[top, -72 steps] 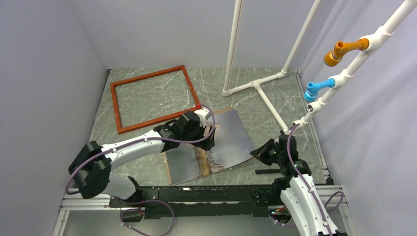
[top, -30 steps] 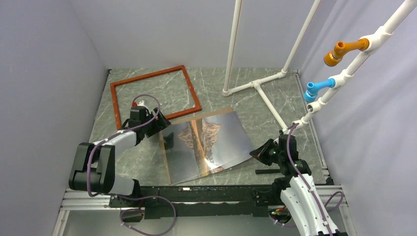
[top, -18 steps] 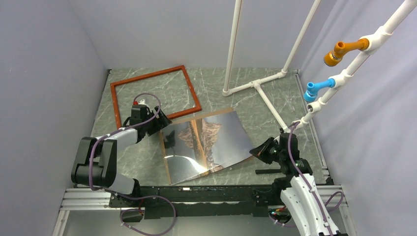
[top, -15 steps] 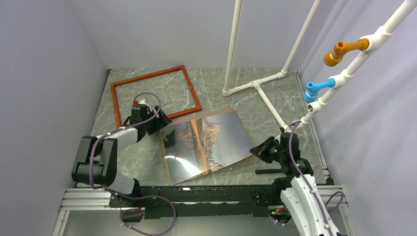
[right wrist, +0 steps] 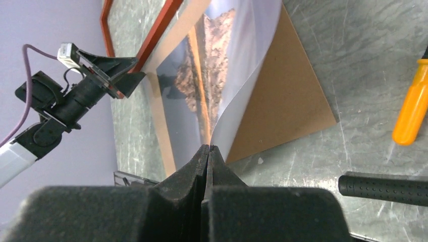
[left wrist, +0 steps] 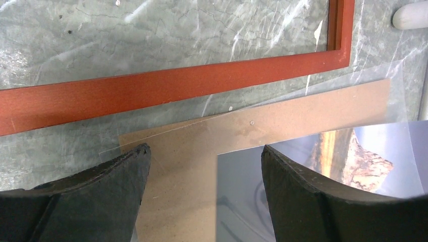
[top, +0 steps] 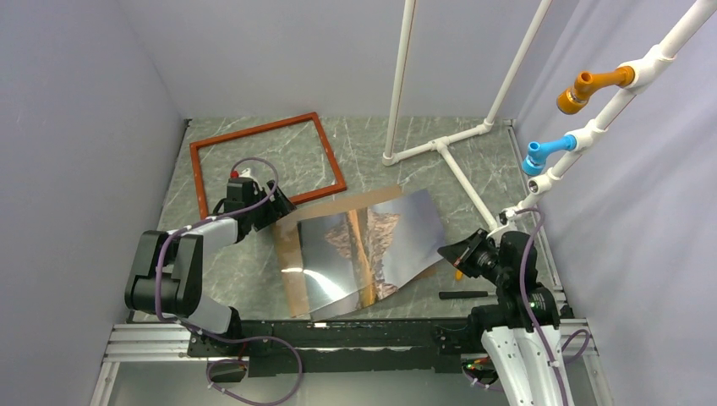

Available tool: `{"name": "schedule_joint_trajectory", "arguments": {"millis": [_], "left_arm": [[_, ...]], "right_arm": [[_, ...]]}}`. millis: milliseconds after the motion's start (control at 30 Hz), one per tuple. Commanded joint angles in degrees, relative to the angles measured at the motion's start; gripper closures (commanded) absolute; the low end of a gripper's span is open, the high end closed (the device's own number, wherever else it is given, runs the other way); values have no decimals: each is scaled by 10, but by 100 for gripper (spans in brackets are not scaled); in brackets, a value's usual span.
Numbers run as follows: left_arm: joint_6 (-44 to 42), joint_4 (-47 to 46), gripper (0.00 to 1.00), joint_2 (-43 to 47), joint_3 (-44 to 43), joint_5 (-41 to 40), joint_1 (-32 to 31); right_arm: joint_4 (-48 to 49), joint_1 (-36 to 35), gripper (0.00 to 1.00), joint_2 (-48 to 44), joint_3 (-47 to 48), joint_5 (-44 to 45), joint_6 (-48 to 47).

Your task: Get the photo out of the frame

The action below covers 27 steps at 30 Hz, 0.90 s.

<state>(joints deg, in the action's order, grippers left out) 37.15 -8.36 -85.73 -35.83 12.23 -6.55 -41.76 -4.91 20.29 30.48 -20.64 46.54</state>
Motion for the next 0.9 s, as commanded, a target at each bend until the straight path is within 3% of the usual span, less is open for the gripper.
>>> {"name": "schedule_joint_trajectory", "arguments": {"millis": [0,200,500,733,867], "left_arm": [[-13,31,15,-19,-1,-11,2],[-16,32,15,-21,-2,-7,2],[-13,28,13,-30,-6,0,-1],[-20,36,12,-29,-10,2,-1],[-20,45,7,-23,-17,6,-6]], "right_arm": [[-49,1,100,-21,51,20,-3],[-76,1,100,-15,125,13,-8],[-126,1,100,60,353,18,-137],[-97,1,100,75,480,-51,-205],[-58,0,100,103,523,-113,-204]]}}
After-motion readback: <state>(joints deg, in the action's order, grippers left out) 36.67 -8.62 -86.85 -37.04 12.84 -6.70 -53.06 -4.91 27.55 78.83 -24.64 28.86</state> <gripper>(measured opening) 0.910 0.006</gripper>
